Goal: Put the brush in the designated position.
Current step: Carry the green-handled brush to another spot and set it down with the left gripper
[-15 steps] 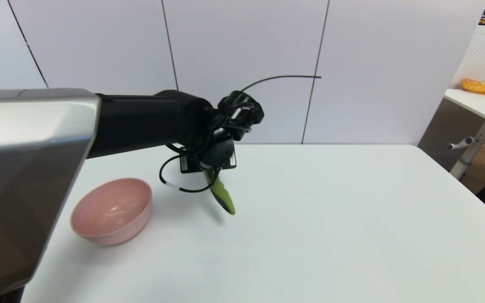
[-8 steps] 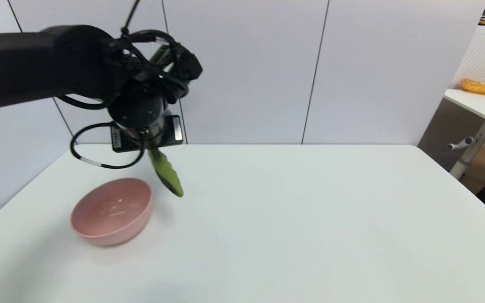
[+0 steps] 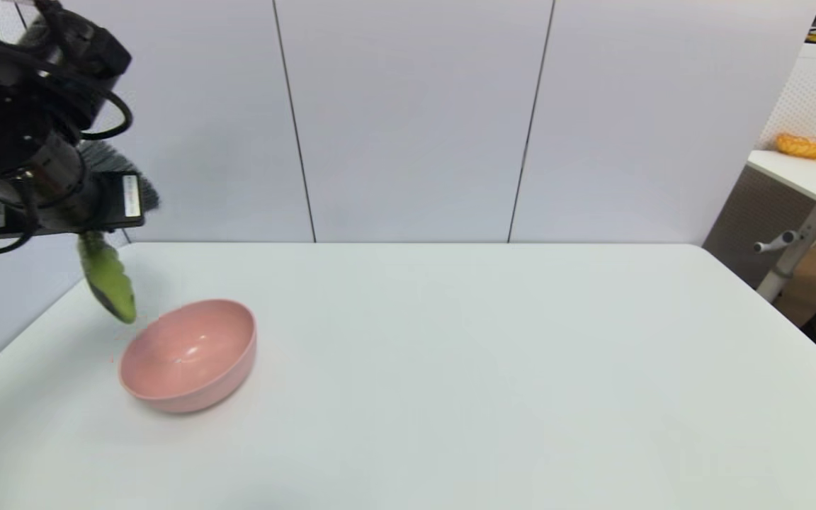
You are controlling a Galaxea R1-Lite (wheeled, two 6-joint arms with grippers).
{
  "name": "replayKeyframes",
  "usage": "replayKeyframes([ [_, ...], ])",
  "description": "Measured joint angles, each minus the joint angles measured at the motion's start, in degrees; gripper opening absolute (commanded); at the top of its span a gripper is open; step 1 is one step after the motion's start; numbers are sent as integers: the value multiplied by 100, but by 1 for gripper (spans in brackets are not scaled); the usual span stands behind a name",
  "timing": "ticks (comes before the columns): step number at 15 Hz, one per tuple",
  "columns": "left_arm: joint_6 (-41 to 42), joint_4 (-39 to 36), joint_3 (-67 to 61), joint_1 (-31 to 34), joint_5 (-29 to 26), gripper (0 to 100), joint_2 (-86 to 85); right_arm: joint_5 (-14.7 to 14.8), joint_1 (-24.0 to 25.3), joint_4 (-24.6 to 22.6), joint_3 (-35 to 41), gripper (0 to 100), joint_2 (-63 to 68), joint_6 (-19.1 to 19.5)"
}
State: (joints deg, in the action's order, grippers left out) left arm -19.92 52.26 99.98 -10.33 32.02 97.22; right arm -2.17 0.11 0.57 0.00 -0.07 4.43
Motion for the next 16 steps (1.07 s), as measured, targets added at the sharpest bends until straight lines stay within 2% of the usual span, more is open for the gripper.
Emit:
replayKeyframes([
  [6, 2498, -271, -318, 1840, -1582, 0, -321, 0, -1, 5, 0, 100, 0, 4],
  [13, 4323, -2093, -1801, 2487, -2330, 0, -251, 0, 0, 2, 0, 100, 0, 0],
  [16, 5007, -2352, -2135, 2677, -2751, 0, -191, 0, 0, 0, 0, 100, 0, 1],
])
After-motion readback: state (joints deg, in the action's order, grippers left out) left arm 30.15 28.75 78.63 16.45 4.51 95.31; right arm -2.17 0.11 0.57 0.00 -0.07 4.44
